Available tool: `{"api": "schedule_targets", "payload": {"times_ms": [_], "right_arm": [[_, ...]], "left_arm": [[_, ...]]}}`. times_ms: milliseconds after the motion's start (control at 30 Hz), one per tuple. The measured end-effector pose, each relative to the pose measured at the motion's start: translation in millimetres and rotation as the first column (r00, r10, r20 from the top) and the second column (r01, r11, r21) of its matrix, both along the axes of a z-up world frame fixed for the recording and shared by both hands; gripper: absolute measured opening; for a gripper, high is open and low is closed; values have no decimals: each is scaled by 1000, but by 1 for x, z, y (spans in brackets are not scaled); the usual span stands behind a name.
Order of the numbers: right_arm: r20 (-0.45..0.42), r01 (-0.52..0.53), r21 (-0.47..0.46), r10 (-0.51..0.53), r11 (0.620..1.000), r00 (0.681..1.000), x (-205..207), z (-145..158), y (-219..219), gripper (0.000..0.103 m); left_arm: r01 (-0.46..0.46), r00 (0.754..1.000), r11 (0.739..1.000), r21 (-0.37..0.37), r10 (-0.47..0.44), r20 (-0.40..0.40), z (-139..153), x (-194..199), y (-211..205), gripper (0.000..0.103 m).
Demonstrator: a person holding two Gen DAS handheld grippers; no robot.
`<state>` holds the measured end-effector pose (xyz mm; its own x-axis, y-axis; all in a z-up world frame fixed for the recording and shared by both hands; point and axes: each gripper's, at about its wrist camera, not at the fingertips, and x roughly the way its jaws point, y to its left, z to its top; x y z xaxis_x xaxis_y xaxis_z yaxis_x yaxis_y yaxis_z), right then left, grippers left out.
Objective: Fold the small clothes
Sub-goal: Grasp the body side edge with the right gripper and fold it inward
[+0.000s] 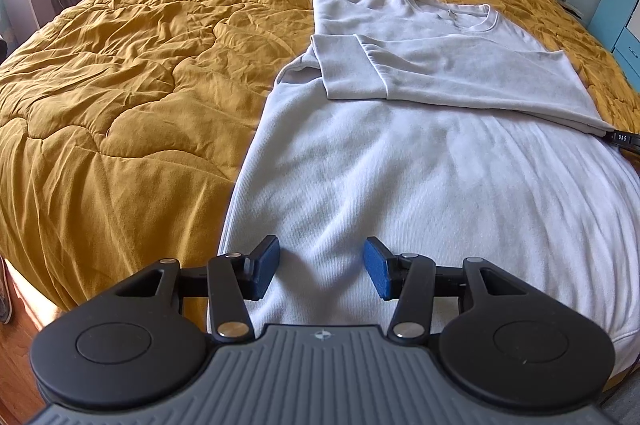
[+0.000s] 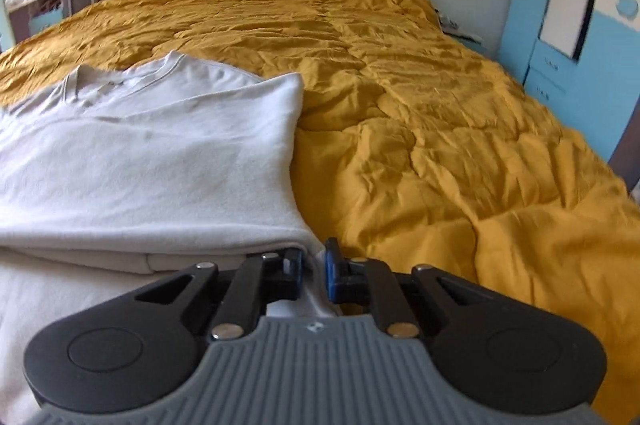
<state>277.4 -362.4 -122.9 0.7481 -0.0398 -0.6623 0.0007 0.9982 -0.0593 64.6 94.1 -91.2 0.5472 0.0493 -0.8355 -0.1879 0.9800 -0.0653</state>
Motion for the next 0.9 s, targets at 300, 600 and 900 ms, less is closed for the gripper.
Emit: {"api": "schedule_targets", "payload": {"times_ms": [300,600,900], "right_arm": [[-69,108,304,-91,947,993,-11,11,-38,14],[146,-77,346,28,935,989,-28,61,-27,18],[14,-34,152,32,988,999,6,7,11,9]], "left_arm": [[20,1000,1000,-8,-20,19,-2,0,3,57],[5,999,994,-110,0,42,-1,-1,18,57],[-1,999,993,-122,6,36,-1,-10,28,57]]}}
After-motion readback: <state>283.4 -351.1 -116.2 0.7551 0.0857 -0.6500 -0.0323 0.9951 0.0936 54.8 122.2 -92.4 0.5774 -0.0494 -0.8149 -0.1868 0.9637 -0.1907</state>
